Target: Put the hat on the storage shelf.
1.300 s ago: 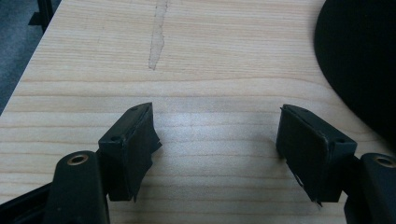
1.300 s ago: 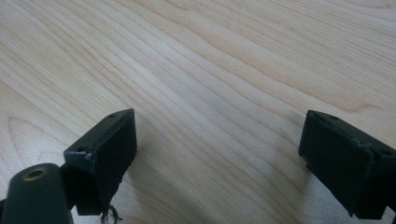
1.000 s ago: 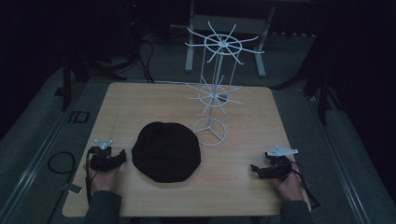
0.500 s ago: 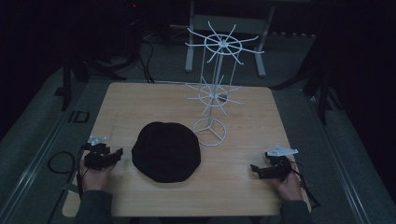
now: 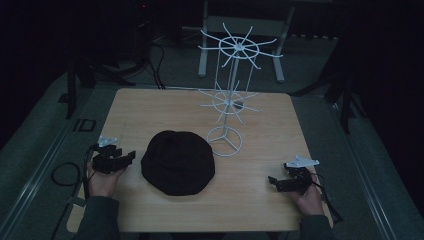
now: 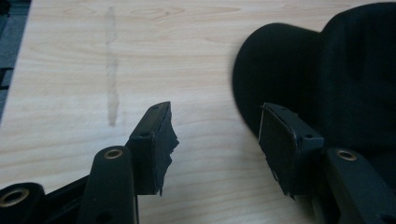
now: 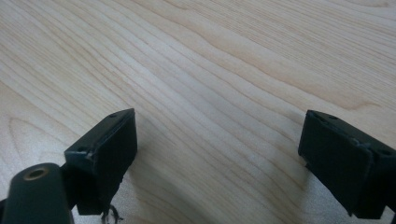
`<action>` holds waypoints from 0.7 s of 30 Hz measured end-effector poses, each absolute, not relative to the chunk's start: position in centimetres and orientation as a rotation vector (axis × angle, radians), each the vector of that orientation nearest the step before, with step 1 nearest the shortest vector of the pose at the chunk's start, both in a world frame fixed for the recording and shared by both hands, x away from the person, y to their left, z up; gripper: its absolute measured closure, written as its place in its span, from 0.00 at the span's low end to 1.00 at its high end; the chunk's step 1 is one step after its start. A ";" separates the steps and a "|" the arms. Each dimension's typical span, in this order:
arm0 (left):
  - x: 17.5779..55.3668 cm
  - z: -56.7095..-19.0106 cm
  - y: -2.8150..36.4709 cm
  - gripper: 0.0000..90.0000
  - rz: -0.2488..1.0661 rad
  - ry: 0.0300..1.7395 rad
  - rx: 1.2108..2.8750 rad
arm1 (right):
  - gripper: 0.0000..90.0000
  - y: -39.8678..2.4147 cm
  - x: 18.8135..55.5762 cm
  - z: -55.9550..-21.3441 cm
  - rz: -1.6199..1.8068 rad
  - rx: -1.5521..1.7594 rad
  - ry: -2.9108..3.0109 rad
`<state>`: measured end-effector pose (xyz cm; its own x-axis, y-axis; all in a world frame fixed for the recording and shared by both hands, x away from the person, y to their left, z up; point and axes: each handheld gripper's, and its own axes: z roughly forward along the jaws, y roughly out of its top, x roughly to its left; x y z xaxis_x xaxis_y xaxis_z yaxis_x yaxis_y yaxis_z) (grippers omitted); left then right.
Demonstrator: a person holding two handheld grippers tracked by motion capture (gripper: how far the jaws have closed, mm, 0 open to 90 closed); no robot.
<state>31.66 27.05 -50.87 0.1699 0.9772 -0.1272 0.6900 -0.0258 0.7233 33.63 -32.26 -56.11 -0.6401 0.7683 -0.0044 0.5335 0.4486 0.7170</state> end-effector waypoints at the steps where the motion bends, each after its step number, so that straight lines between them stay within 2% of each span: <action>1: 31.8 -50.8 26.9 0.50 0.543 1.578 1.784 | 0.13 -32.3 33.6 -56.1 1.000 1.111 2.375; 21: 34.2 -50.0 24.1 0.49 0.506 1.503 1.822 | 0.13 -32.3 33.6 -56.1 1.000 1.111 2.375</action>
